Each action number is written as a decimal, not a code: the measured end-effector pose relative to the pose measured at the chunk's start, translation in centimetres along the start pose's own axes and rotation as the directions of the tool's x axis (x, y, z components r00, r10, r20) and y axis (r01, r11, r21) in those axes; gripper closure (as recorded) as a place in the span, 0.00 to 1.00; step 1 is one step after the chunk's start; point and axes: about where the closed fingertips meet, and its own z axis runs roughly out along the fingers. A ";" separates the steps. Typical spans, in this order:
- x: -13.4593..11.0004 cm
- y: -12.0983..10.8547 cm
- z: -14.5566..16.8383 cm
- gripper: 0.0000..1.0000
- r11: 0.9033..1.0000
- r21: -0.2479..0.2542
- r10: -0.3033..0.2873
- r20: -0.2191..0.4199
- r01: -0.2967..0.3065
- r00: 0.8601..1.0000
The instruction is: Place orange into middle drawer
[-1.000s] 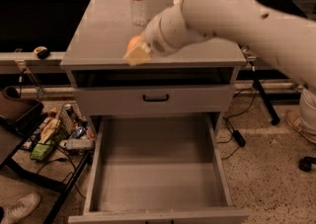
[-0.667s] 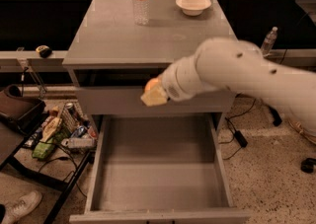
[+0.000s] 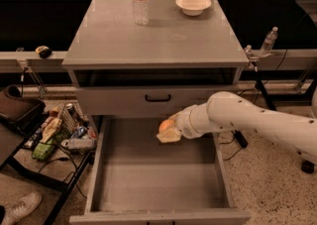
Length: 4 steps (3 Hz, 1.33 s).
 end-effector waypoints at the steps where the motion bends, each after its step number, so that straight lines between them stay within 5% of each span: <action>1: 3.0 1.1 3.3 1.00 0.998 -0.061 0.028 -0.016 -0.028 0.999; 3: 4.8 0.6 6.2 1.00 0.994 -0.106 0.040 0.004 -0.040 0.999; 4: 8.6 -0.1 12.4 1.00 0.990 -0.140 0.010 0.020 -0.007 1.000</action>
Offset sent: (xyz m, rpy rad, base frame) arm -0.0076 0.0047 -0.0444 0.0173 0.0575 0.0251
